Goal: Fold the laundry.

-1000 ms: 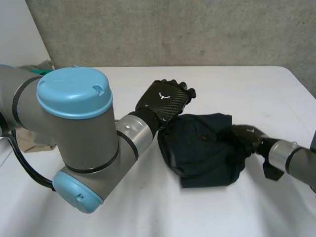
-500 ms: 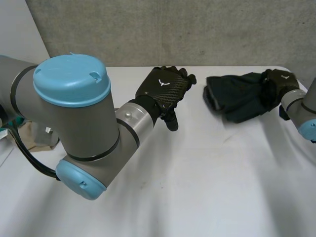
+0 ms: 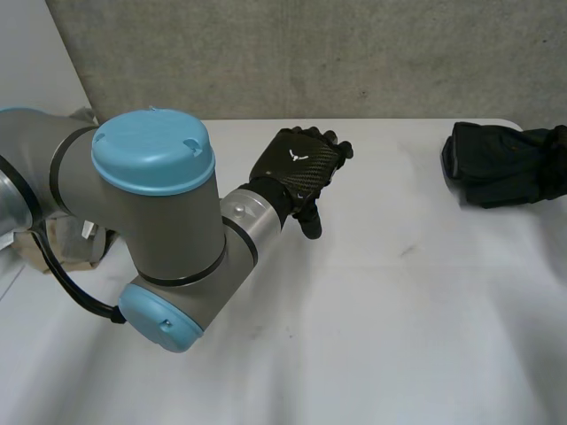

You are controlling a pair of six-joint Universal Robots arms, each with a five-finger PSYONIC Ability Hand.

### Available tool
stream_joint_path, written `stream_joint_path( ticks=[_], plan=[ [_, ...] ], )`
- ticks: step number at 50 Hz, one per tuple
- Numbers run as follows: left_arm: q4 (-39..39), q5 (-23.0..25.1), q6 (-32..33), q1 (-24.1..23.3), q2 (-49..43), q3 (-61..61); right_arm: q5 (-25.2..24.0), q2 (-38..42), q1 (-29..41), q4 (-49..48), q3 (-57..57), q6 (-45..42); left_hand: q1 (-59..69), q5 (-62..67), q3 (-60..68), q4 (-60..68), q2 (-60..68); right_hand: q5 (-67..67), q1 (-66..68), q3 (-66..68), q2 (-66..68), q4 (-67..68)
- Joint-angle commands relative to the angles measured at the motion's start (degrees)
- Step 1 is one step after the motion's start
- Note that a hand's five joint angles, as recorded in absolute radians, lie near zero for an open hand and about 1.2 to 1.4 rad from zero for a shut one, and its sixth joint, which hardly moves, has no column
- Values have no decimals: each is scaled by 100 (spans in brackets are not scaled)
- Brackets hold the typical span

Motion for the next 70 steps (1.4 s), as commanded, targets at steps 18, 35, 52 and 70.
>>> stream_joint_path(
  ticks=[18,35,52,70],
  plan=[
    [-7,-44,-18,157,72,-28,1156,-788,-4,-350,1042,-2194,12,59,59,35,74,-5376,-2539,-5504,-5717,-5612],
    [968,-273,333,2213,266,138,-1110,-4868,831,-3154,6712,-1861,-274,-227,-227,-251,-212,-5376,-2539,-5504,-5717,-5612],
    [1277,-264,2408,4060,-2185,1983,-2193,-6038,1306,-2215,8867,-1940,863,909,910,885,925,-5376,-2539,-5504,-5717,-5612],
    [1663,-334,994,2058,-78,342,-1912,-6187,1183,-1968,9061,-1914,6352,6398,6398,6374,6413,-5376,-2539,-5504,-5717,-5612]
  ],
)
